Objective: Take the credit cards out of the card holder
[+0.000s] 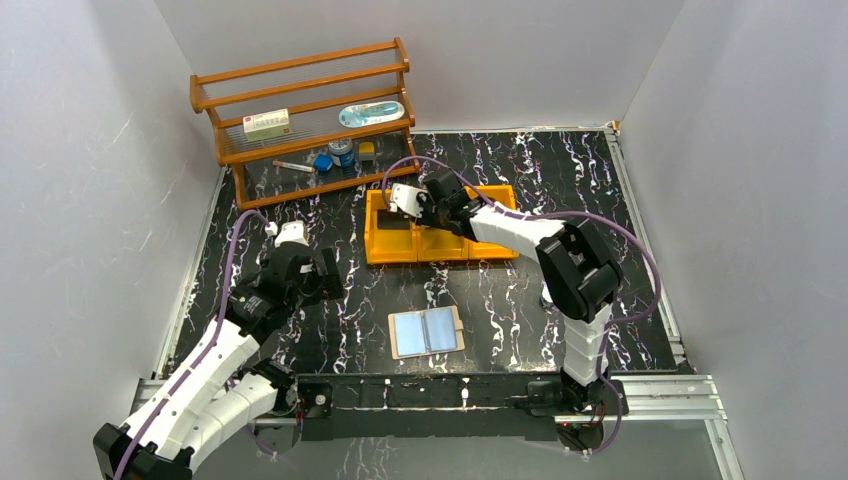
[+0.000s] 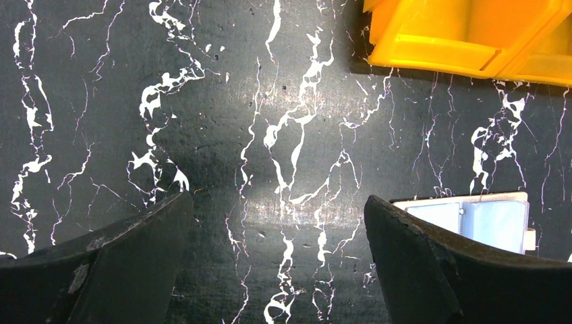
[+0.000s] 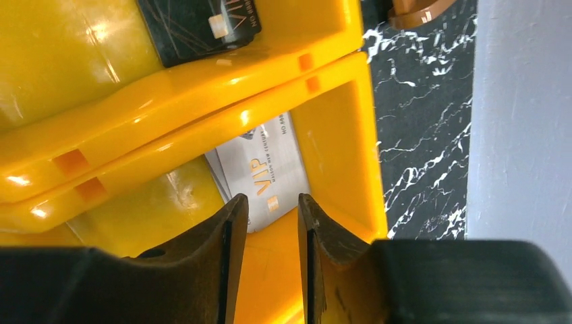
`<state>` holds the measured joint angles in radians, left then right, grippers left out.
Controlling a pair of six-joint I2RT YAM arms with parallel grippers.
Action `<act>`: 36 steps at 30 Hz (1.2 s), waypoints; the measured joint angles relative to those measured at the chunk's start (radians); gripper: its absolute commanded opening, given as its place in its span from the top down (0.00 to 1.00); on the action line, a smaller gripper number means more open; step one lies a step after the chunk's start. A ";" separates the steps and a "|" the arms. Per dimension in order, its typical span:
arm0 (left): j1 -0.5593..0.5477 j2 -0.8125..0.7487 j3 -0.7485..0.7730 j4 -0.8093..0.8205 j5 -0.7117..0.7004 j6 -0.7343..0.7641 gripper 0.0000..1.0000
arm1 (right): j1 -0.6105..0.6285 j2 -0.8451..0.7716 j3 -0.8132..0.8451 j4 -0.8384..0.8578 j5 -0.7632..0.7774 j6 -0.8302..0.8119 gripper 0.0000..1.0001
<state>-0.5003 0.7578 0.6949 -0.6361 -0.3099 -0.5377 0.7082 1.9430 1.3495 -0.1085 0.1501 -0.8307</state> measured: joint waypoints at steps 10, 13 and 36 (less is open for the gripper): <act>0.000 0.000 0.000 0.001 0.008 0.005 0.02 | 0.002 -0.358 -0.108 0.074 0.041 0.433 0.07; 0.000 -0.001 0.000 0.005 0.012 0.009 0.02 | 0.001 -0.527 -0.163 0.083 0.121 0.629 0.02; 0.000 0.209 0.546 -0.034 -0.251 0.070 0.02 | -0.185 -0.830 -0.067 -0.442 0.262 1.197 0.02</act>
<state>-0.5003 0.9668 1.2404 -0.6697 -0.5610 -0.4675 0.5236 1.1126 1.2827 -0.5507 0.4118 0.3664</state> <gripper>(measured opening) 0.983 0.983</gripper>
